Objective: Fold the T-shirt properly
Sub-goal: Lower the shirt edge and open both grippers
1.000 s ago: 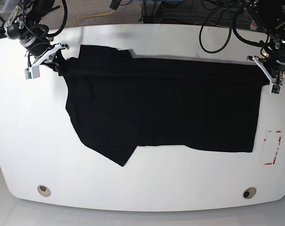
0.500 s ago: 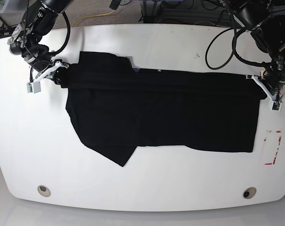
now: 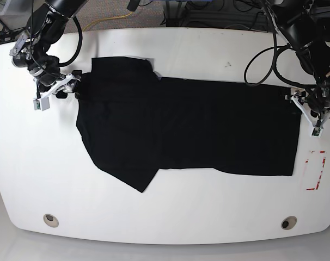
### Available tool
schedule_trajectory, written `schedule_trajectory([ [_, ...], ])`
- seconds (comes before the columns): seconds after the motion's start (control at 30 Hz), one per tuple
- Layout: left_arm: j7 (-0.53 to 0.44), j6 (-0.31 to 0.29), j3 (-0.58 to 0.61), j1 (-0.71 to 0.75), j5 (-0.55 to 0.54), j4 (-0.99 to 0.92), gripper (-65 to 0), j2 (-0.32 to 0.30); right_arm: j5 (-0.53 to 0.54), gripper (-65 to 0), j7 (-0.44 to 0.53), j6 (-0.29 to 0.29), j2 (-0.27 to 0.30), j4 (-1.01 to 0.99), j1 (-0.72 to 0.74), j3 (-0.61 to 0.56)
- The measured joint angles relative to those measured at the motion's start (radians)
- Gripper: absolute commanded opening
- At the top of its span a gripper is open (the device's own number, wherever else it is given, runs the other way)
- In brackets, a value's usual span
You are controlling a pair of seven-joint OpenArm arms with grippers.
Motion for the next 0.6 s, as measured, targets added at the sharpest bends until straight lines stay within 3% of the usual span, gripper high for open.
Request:
schedule_trajectory([
  [0.27, -0.005, 0.004, -0.051, -0.019, -0.005, 0.179, -22.9, 0.006, 0.16, -17.0, 0.003, -0.005, -0.003, 0.145, -0.168, 0.005],
  [0.47, 0.001, 0.004, -0.15, 0.03, -0.129, 0.187, -22.9, 0.018, 0.109, -17.0, -0.006, -0.006, -0.087, 0.14, -0.252, 0.051],
  [0.6, 0.013, 0.005, -0.194, 0.061, -0.181, 0.187, -22.9, 0.0, 0.064, -17.0, 0.006, 0.0, -0.102, 0.135, -0.242, 0.052],
])
